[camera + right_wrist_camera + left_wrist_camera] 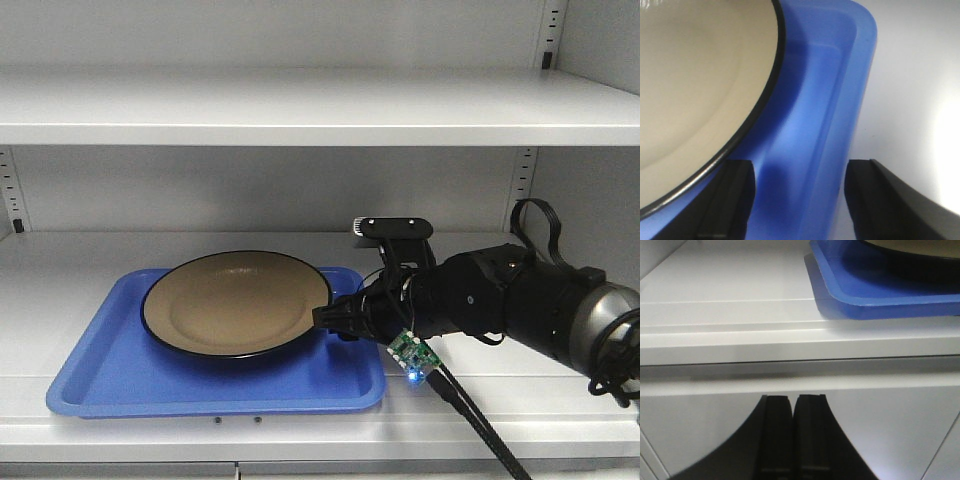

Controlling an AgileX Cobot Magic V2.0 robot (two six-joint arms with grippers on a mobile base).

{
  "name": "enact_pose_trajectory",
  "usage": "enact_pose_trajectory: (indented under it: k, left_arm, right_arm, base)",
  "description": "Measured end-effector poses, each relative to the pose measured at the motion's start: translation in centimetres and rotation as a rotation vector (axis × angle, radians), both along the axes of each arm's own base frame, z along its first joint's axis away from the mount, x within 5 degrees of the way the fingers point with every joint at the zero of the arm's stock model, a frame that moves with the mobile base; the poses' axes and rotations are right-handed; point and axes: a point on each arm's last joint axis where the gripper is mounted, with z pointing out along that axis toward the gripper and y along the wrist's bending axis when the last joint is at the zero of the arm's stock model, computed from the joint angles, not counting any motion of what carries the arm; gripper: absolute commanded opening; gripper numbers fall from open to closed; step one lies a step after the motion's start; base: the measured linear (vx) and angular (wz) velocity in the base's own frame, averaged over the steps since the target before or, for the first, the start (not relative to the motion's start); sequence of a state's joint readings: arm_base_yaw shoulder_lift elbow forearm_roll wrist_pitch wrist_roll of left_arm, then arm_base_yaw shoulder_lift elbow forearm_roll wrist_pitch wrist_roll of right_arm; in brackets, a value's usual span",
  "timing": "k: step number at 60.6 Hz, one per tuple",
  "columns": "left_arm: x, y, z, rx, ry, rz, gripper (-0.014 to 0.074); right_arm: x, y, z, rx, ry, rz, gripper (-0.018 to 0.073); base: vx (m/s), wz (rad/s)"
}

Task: Place disk in tray to left cabinet
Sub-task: 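Open the left gripper and pull it back from the tray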

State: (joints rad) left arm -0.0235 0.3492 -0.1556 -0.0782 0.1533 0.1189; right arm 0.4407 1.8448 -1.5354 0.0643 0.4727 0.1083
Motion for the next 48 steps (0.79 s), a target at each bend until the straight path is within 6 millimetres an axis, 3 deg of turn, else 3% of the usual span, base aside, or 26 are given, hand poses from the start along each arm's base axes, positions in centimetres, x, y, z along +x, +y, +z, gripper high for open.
enact_pose_trajectory:
  k: [19, 48]
  left_arm:
    - [-3.0, 0.1, -3.5, -0.006, -0.166, 0.000, -0.0006]
    - [-3.1, 0.1, -4.0, -0.006, -0.148, -0.002, -0.0006]
  right_arm:
    - [0.0, 0.0, 0.0, 0.000, 0.000, 0.000, 0.0470]
    - [0.0, 0.0, 0.0, -0.003, 0.002, 0.001, 0.0470]
  base:
    - [0.00, 0.00]
    - [0.00, 0.00]
